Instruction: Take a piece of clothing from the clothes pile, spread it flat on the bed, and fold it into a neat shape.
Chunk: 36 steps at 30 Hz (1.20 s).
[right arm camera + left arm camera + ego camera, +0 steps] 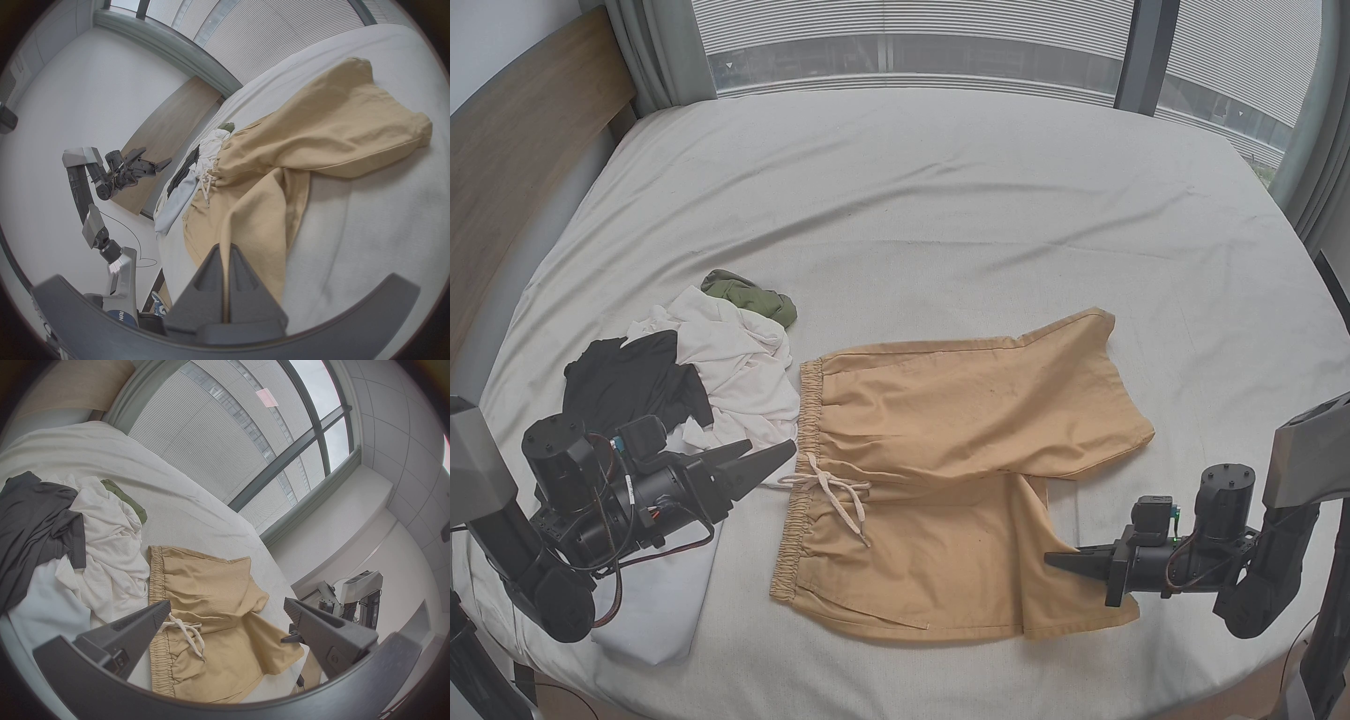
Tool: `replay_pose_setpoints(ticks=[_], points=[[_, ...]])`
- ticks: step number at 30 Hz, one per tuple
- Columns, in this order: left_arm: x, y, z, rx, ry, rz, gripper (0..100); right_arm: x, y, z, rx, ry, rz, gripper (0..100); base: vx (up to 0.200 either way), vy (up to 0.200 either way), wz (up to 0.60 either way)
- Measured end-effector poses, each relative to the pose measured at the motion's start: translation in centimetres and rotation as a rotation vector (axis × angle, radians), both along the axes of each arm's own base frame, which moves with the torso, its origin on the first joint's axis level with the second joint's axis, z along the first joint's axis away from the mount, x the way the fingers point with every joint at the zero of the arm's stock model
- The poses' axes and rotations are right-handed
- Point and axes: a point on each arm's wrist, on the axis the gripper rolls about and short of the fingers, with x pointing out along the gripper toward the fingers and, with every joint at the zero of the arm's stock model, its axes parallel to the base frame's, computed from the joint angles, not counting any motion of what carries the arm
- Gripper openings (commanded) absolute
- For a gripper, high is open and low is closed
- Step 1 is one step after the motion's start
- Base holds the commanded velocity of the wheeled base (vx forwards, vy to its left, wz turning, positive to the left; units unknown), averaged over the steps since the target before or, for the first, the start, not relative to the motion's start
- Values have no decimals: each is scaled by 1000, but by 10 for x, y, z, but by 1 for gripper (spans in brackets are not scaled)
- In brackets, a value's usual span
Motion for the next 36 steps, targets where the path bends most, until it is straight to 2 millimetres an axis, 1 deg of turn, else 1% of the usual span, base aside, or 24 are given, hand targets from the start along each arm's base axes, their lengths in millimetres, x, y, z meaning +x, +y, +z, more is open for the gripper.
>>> replay_pose_setpoints(ticks=[5, 11, 20, 21, 27, 31, 36], points=[[0, 0, 0, 0, 1, 0, 100, 3, 24, 0, -6, -34, 31, 0, 0, 0, 0], [-1, 0, 0, 0, 2, 0, 100, 10, 52, -11, -19, -52, 65, 0, 0, 0, 0], [0, 0, 0, 0, 0, 0, 100, 14, 65, -23, -24, -46, 88, 0, 0, 0, 0], [0, 0, 0, 0, 1, 0, 100, 15, 66, -24, -25, -47, 87, 100, 0, 0, 0], [0, 0, 0, 0, 0, 0, 100, 12, 73, -26, -16, -27, 104, 100, 0, 0, 0], [0, 0, 0, 0, 0, 0, 100, 4, 78, -25, -12, -2, 128, 100, 0, 0, 0], [0, 0, 0, 0, -1, 0, 100, -7, 78, -19, 2, 33, 139, 100, 0, 0, 0]])
